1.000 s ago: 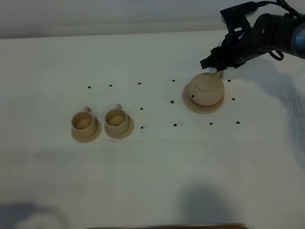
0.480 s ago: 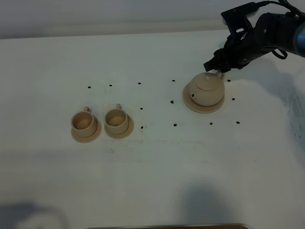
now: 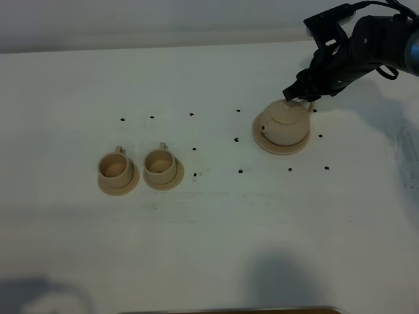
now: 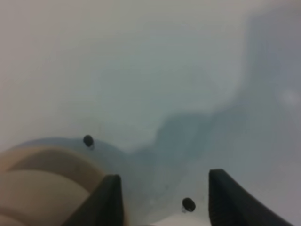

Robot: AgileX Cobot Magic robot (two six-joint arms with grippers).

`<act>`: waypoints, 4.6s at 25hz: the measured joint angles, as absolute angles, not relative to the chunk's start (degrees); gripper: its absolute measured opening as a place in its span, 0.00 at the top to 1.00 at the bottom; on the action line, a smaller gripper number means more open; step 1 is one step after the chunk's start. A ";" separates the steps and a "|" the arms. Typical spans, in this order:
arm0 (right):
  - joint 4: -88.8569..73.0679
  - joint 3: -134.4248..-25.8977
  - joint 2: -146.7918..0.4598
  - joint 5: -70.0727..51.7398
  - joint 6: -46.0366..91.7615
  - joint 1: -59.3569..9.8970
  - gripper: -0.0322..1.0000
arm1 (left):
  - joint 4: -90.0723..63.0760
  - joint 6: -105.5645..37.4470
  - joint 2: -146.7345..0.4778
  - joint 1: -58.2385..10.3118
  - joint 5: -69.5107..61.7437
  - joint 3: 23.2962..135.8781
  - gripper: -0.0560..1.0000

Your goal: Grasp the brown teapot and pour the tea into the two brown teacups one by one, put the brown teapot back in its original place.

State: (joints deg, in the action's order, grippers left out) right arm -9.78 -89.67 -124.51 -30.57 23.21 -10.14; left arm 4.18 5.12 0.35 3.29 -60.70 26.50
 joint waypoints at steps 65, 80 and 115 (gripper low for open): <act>-3.78 -90.21 -123.02 -39.34 22.51 -8.49 0.58 | 4.18 5.22 0.35 3.29 -60.70 26.50 0.66; -3.79 -90.26 -122.66 -43.03 19.44 -8.49 0.58 | 4.18 5.17 0.35 3.29 -60.70 26.50 0.66; 3.54 -92.82 -122.37 -46.19 15.70 -7.39 0.58 | 4.18 5.22 0.35 3.29 -60.70 26.50 0.66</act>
State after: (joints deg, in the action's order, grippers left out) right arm 3.54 -92.82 -122.37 -46.19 15.70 -7.39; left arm 4.18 5.22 0.35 3.29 -60.70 26.50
